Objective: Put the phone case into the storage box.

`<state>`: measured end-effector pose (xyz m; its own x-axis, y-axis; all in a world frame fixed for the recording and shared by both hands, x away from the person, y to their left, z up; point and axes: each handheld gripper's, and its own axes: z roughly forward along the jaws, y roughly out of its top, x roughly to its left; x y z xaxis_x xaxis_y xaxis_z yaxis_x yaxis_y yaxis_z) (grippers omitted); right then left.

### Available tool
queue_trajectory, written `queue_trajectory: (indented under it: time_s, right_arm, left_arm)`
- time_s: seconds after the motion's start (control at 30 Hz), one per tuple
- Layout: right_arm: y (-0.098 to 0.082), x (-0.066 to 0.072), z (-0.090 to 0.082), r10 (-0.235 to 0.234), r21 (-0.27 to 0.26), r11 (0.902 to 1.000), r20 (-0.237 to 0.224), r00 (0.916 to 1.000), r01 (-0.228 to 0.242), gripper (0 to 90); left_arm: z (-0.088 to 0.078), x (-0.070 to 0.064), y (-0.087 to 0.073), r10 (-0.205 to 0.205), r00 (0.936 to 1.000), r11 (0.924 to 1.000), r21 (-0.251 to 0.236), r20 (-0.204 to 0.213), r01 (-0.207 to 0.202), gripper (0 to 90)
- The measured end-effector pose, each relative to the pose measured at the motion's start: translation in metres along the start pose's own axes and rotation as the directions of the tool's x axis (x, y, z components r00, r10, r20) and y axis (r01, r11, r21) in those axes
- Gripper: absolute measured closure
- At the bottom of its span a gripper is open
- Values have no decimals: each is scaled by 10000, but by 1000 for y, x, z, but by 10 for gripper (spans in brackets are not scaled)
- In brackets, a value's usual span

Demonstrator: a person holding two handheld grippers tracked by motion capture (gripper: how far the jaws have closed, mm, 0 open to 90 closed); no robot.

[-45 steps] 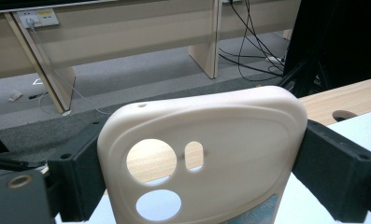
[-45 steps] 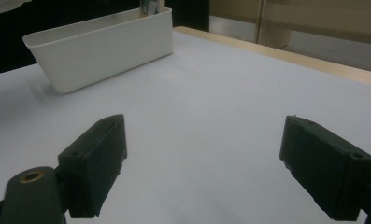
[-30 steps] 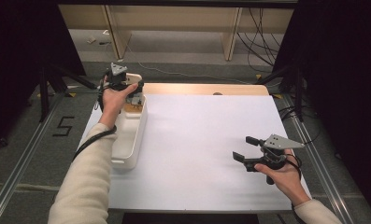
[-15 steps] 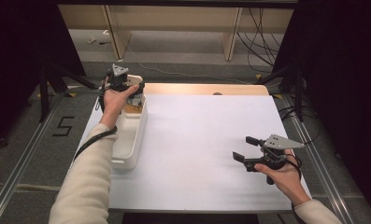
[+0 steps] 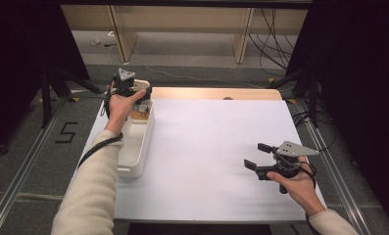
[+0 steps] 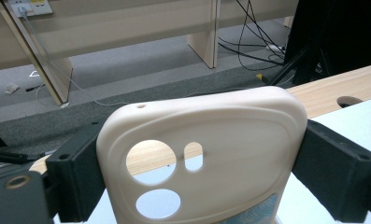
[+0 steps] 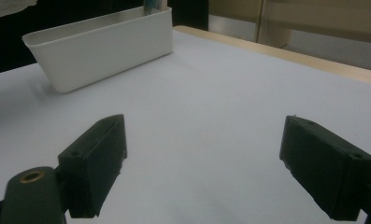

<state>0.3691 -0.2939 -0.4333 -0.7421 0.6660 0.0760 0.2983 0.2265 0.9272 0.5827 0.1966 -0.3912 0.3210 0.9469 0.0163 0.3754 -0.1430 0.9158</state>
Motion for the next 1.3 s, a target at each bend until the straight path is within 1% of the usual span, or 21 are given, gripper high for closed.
queue_trajectory:
  time_s: [0.27,0.47,1.3]
  right_arm:
    - [0,0,0,-9,21,10000,-9,10000,9,157]
    - [0,0,0,-3,24,10000,-24,10000,3,157]
    - [0,0,0,11,44,10000,-39,10000,-11,157]
  left_arm:
    - [2,0,-2,-22,10000,10000,69,9,22,109]
    - [3,0,-3,34,10000,9999,135,34,-35,108]
    - [8,1,-9,-46,10000,9992,397,68,43,105]
